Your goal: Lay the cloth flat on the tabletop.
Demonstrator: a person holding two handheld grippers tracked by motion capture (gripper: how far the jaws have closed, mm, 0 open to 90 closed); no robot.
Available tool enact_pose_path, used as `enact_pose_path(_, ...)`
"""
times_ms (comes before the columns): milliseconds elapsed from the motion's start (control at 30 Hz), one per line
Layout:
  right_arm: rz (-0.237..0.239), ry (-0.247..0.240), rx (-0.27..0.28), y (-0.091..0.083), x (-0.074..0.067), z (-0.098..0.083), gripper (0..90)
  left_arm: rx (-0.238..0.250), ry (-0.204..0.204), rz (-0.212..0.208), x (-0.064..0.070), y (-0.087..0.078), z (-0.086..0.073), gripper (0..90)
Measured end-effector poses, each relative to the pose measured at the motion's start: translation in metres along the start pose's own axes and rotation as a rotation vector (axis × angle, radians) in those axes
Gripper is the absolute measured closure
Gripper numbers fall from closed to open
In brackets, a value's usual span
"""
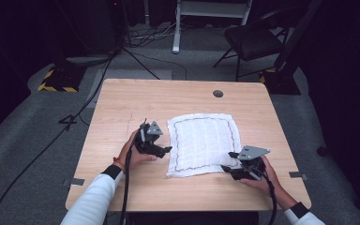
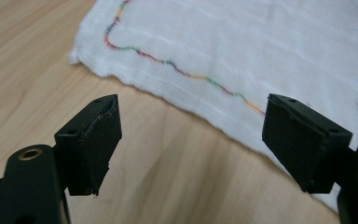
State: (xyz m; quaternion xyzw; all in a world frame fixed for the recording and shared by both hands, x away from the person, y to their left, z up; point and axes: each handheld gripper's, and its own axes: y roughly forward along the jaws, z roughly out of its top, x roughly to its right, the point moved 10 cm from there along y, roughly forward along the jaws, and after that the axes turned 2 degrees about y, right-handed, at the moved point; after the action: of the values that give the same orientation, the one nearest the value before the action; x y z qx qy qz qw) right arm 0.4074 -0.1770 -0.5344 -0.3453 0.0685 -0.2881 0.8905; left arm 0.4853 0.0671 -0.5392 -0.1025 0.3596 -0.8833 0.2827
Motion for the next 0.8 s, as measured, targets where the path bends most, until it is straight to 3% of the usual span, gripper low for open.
enact_pose_path(33, 0.022, -0.029, 0.006, 0.010, -0.012, 0.012, 42.3, 0.004, -0.007, 0.008, -0.004, 0.003, 0.004, 20.4)
enact_pose_path(100, 0.035, -0.040, 0.011, 0.015, -0.018, 0.018, 43.7, 0.010, -0.013, 0.023, -0.013, 0.010, 0.011, 20.4)
enact_pose_path(167, 0.076, -0.082, 0.021, 0.030, -0.040, 0.037, 46.3, 0.015, -0.053, 0.036, -0.025, 0.017, 0.016, 20.4)
enact_pose_path(200, 0.076, -0.082, 0.021, 0.030, -0.040, 0.037, 46.3, 0.007, -0.068, 0.054, -0.032, 0.021, 0.017, 20.4)
enact_pose_path(267, 0.117, -0.132, 0.023, 0.045, -0.063, 0.050, 49.2, -0.006, -0.104, 0.085, -0.049, 0.032, 0.018, 20.4)
enact_pose_path(367, 0.138, -0.164, 0.019, 0.054, -0.075, 0.056, 50.2, -0.011, -0.121, 0.111, -0.058, 0.038, 0.019, 20.4)
enact_pose_path(400, 0.161, -0.180, 0.028, 0.061, -0.085, 0.062, 52.2, -0.011, -0.144, 0.106, -0.060, 0.042, 0.020, 20.4)
enact_pose_path(533, 0.194, -0.197, 0.023, 0.074, -0.101, 0.068, 53.1, 0.004, -0.212, 0.109, -0.070, 0.057, 0.026, 20.4)
enact_pose_path(800, 0.223, -0.230, 0.012, 0.091, -0.122, 0.073, 52.3, -0.035, -0.199, 0.125, -0.072, 0.073, 0.022, 19.1)
